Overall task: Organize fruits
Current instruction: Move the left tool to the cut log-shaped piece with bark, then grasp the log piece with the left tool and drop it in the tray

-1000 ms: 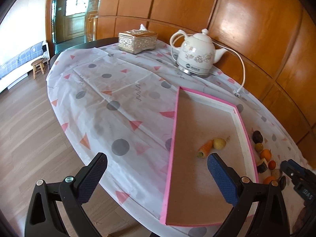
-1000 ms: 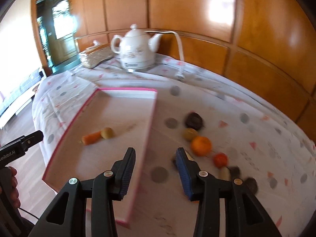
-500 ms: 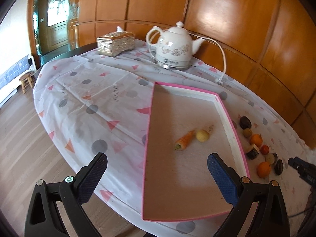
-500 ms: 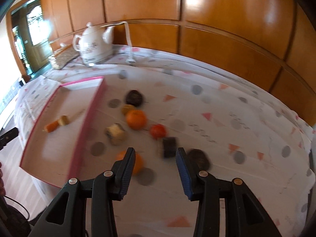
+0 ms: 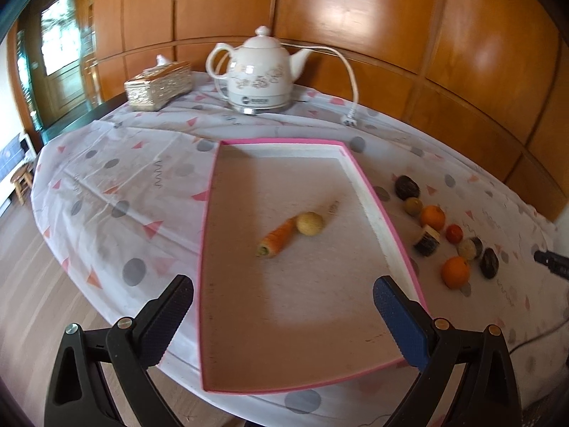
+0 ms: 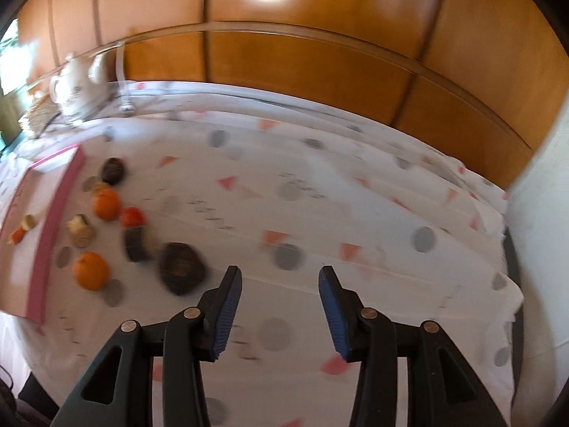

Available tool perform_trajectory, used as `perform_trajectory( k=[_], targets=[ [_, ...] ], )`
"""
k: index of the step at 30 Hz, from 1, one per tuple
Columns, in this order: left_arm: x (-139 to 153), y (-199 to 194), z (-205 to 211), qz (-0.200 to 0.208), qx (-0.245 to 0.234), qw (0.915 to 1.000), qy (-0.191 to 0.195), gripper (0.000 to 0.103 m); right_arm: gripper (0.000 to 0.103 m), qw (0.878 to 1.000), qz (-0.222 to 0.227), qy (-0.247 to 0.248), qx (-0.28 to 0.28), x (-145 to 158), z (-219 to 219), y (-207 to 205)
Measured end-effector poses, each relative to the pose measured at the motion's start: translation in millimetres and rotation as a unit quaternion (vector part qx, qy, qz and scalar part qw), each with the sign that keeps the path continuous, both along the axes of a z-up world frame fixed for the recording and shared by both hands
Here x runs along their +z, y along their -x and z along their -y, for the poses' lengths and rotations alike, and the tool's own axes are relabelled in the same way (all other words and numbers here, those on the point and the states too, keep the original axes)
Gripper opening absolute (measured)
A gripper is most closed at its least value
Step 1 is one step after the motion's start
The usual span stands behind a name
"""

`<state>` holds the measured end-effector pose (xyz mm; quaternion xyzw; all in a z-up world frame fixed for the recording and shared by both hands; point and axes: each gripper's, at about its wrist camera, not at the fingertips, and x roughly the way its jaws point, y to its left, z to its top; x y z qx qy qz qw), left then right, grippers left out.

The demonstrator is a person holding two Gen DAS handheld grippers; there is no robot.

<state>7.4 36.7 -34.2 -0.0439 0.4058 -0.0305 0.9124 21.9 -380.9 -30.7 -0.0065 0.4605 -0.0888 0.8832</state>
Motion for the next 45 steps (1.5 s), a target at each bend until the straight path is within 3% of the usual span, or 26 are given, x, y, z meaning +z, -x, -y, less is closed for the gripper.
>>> perform_trajectory(
  k=[5, 13, 23, 26, 35, 41, 44, 45],
  targets=[
    [-1, -2, 20, -0.004, -0.039, 0.9992, -0.011, 0.093, 0.049, 0.999, -0.010, 0.003, -0.053, -6, 41, 6],
    [2, -15, 53, -0.018, -0.110, 0.9937, -0.008, 0.077, 0.049, 0.987, -0.038, -0.036, -0.149, -20, 89, 8],
    [-1, -46, 118, -0.050, -0.211, 0.9760, -0.015, 0.052, 0.049, 0.973, -0.023, -0.080, -0.215, -18, 119, 17],
    [-6, -58, 136, -0.063, -0.233, 0.9702, -0.024, 0.049, 0.049, 0.967, -0.020, -0.087, -0.239, -17, 129, 21],
    [-25, -86, 168, -0.089, -0.252, 0.9625, -0.046, 0.044, 0.049, 0.946, -0.022, -0.124, -0.300, -21, 158, 33],
    [-42, -101, 178, -0.109, -0.250, 0.9608, -0.053, 0.040, 0.049, 0.943, -0.024, -0.127, -0.306, -23, 161, 34],
    [-50, -108, 176, -0.120, -0.239, 0.9626, -0.044, 0.027, 0.049, 0.935, -0.011, -0.131, -0.328, -19, 170, 40],
    [-52, -109, 176, -0.120, -0.237, 0.9632, -0.040, 0.027, 0.049, 0.932, -0.004, -0.134, -0.338, -17, 174, 44]
  ],
)
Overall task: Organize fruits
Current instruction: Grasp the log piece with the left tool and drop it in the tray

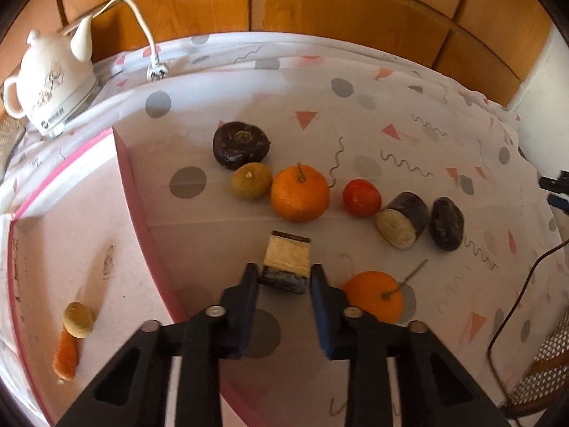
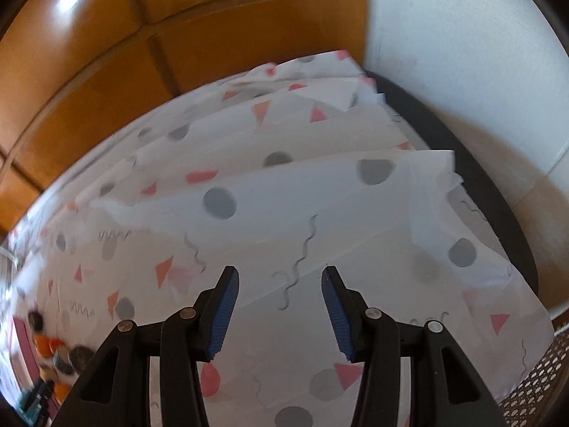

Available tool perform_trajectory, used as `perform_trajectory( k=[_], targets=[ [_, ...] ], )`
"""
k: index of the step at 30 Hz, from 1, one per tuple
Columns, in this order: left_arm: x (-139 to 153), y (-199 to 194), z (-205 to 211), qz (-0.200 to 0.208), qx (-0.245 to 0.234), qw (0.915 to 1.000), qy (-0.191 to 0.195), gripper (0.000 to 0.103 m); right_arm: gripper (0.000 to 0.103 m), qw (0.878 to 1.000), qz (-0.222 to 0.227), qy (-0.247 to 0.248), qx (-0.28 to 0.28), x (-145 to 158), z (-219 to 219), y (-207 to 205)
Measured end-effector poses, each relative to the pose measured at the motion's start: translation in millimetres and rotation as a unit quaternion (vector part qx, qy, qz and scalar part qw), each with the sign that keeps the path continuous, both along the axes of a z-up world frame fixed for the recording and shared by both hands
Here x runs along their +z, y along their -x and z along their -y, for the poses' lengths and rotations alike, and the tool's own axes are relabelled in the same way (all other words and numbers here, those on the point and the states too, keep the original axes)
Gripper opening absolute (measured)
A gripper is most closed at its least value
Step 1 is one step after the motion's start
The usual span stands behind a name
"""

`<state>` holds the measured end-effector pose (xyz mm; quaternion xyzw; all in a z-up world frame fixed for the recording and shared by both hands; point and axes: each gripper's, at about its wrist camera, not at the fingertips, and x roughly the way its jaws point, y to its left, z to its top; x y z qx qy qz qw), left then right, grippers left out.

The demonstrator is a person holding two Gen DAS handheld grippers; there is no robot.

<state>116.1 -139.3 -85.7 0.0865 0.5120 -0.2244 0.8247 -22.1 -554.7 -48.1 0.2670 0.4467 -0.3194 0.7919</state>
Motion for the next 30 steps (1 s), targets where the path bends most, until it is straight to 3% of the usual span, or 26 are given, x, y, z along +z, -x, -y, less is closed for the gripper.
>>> perform_trajectory(
  k=[5, 14, 18, 22, 26, 30],
  targets=[
    [2, 6, -6, 0.004, 0.001, 0.9998, 0.022, 0.026, 0.049, 0.996, 0.029, -0.014, -0.082, 4, 25, 26],
    [41, 21, -55, 0.036, 0.060, 0.9933, 0.092, 0.027, 0.049, 0.998, 0.013, -0.021, -0.064, -3, 23, 18],
    [48, 8, -101, 0.049, 0.135, 0.9846, 0.100, 0.027, 0.049, 0.998, 0.010, -0.024, -0.056, -5, 21, 17],
    [41, -15, -154, 0.044, 0.226, 0.9690, 0.089, 0.027, 0.049, 0.999, 0.004, -0.021, -0.046, -6, 17, 14],
    [31, -22, -188, 0.039, 0.276, 0.9577, 0.070, 0.027, 0.049, 0.999, -0.005, -0.019, -0.038, -8, 15, 11],
    [24, -18, -201, 0.039, 0.294, 0.9535, 0.057, 0.027, 0.049, 0.999, -0.013, -0.016, -0.030, -10, 12, 8]
  ],
)
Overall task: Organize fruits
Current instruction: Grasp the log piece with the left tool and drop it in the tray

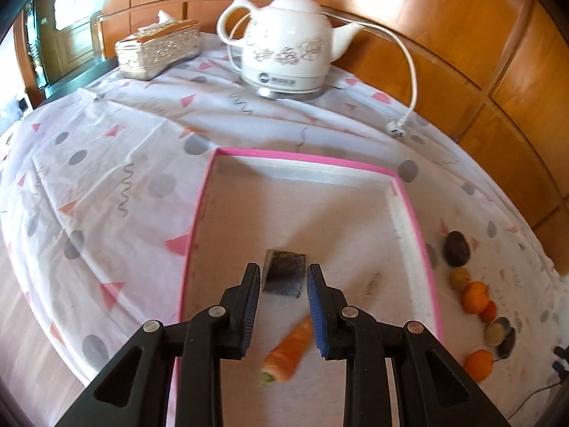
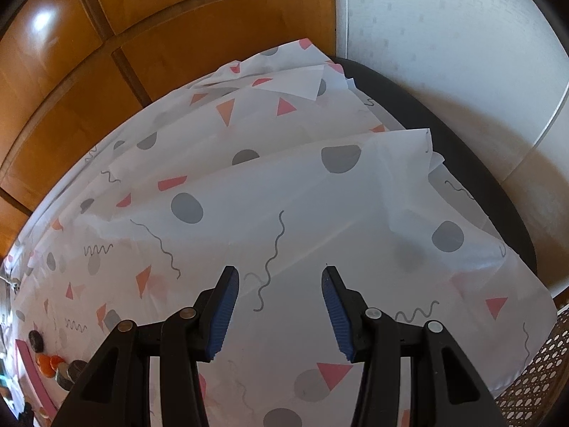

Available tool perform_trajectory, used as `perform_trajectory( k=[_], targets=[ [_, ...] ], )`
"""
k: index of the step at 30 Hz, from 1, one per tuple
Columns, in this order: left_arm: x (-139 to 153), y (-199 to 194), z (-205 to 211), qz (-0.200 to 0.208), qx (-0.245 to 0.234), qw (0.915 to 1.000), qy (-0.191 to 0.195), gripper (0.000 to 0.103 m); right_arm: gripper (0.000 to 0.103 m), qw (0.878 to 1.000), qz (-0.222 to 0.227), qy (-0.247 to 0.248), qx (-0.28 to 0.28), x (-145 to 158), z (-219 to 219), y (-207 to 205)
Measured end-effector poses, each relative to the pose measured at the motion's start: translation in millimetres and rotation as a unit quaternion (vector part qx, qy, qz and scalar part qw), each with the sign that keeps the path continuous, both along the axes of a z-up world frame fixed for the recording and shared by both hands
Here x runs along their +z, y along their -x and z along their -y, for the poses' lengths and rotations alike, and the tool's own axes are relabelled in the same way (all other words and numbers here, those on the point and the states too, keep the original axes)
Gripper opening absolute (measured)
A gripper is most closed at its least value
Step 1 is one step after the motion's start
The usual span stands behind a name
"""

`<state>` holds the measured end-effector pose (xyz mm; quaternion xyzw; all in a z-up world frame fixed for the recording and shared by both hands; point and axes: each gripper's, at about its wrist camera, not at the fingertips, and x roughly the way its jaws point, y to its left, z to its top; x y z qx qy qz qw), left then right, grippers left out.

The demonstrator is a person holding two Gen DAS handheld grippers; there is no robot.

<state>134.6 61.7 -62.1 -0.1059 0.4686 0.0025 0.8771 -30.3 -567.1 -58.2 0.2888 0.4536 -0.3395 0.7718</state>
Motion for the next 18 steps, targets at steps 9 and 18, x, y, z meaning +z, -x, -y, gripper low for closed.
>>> perform_trajectory(
  k=[9, 18],
  targets=[
    [-4, 29, -4, 0.002, 0.004, 1.0000, 0.001, 0.047, 0.049, 1.000, -0.012, 0.001, 0.005, -4, -3, -1],
    [13, 73, -18, 0.030, 0.037, 0.9989, -0.004, 0.065, 0.049, 0.999, -0.022, 0.001, 0.028, -6, -13, -6]
  ],
)
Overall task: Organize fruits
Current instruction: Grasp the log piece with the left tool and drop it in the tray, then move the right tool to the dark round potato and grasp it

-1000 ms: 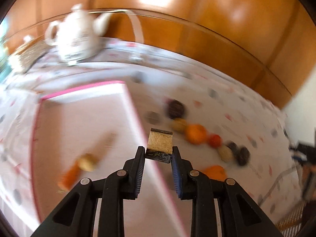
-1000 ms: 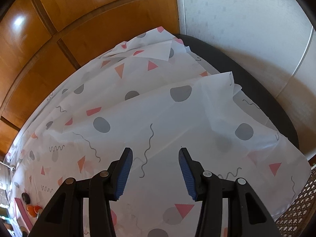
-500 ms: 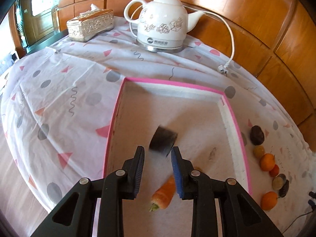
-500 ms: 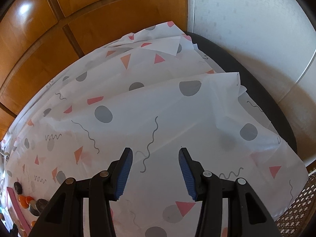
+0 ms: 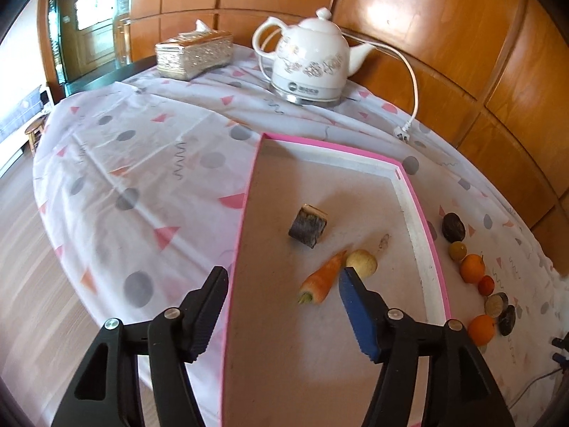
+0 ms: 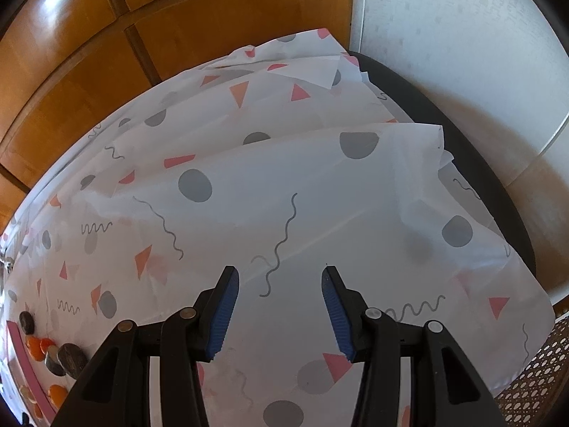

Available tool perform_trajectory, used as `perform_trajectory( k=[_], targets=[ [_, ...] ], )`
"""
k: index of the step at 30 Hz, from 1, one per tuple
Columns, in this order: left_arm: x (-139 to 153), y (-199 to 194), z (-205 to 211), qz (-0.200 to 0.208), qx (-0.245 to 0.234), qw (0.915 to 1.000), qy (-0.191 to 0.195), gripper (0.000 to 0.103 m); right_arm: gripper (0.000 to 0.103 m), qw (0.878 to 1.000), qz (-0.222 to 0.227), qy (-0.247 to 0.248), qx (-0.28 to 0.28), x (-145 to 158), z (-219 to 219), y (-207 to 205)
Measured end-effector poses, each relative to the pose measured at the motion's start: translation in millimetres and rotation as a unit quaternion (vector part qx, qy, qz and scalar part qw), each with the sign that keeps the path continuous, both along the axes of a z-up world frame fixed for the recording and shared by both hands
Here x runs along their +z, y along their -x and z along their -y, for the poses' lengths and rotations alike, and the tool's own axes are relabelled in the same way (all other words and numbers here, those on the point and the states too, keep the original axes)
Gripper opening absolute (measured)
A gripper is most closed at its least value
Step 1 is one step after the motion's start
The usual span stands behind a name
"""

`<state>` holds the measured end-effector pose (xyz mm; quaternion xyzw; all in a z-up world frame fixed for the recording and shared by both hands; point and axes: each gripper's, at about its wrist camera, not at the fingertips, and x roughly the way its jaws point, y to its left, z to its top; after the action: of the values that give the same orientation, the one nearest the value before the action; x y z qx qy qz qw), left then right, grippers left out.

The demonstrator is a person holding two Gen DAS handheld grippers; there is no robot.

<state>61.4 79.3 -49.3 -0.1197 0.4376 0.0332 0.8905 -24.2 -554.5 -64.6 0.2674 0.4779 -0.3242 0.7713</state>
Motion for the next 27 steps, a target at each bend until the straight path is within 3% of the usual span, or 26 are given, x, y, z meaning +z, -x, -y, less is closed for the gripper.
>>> perform_trajectory(
  k=[8, 13, 27],
  targets=[
    [5, 29, -9, 0.010, 0.019, 0.9998, -0.003, 0.073, 0.049, 1.000, -0.003, 0.005, 0.026, -1, -9, -6],
    [7, 43, -7, 0.021, 0.009, 0.9995, -0.023, 0.076, 0.049, 0.996, 0.017, -0.008, 0.082, 0, -25, -17],
    [10, 60, 10, 0.040, -0.035, 0.9978, -0.039, 0.080, 0.049, 0.961, 0.056, -0.004, 0.272, 7, -103, -47]
  ],
)
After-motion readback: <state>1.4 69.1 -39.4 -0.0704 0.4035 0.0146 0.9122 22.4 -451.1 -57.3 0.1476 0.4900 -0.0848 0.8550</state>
